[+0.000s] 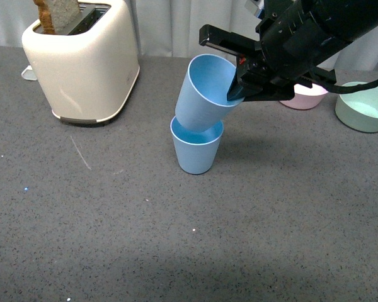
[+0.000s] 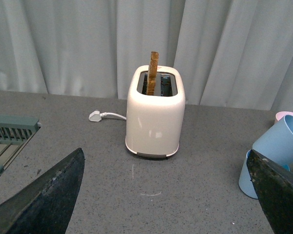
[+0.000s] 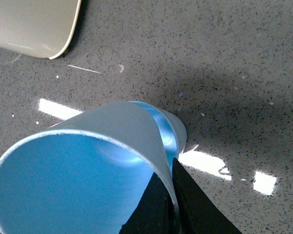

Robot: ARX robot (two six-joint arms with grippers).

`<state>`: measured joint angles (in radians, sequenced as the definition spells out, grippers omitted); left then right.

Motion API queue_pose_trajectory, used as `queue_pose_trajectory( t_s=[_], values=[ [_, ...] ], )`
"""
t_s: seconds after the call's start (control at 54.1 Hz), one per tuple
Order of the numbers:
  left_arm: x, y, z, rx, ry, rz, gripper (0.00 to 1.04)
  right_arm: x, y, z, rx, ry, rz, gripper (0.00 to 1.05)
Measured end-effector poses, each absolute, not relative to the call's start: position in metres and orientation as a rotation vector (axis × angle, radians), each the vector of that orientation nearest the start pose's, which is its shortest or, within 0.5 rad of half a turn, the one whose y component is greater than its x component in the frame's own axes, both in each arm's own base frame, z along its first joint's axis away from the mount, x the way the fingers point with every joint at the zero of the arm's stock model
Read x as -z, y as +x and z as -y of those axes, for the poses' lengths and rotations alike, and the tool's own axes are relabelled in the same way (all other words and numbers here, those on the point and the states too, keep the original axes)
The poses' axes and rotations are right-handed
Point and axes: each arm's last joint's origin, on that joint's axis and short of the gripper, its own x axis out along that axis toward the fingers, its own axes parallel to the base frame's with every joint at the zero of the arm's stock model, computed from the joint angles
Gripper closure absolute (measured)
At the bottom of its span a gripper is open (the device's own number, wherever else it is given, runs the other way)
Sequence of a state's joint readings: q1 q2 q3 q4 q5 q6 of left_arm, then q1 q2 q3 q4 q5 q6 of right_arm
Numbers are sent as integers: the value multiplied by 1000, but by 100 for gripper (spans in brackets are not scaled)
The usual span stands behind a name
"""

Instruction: Stack blue cups with both arms

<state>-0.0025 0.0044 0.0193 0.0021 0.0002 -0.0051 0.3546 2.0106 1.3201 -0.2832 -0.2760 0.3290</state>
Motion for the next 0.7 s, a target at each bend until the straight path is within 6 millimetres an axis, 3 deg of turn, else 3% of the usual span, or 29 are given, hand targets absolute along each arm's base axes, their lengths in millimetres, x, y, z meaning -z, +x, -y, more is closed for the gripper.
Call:
queue_pose_trajectory(
  t_s=[0.092, 0.388, 0.462, 0.536, 0.629, 0.703],
  values=[
    [-170, 97, 0, 3, -5, 17, 7, -150, 385, -154, -428, 254, -1074, 101],
    [-170, 97, 0, 2, -5, 17, 7, -152, 385, -152, -404, 190, -960, 51],
    [-170, 97, 0, 3, -5, 17, 7, -140, 380, -145, -233, 30, -677, 61],
    [-170, 97, 0, 0, -5, 17, 7, -124, 349, -117, -38, -55, -385, 79],
    [-170, 97, 0, 0, -5, 17, 7, -160, 315, -84, -5, 16, -23, 101],
    [-170, 97, 0, 2, -5, 17, 7, -171, 287, -62, 7, 18, 32, 104]
  ],
)
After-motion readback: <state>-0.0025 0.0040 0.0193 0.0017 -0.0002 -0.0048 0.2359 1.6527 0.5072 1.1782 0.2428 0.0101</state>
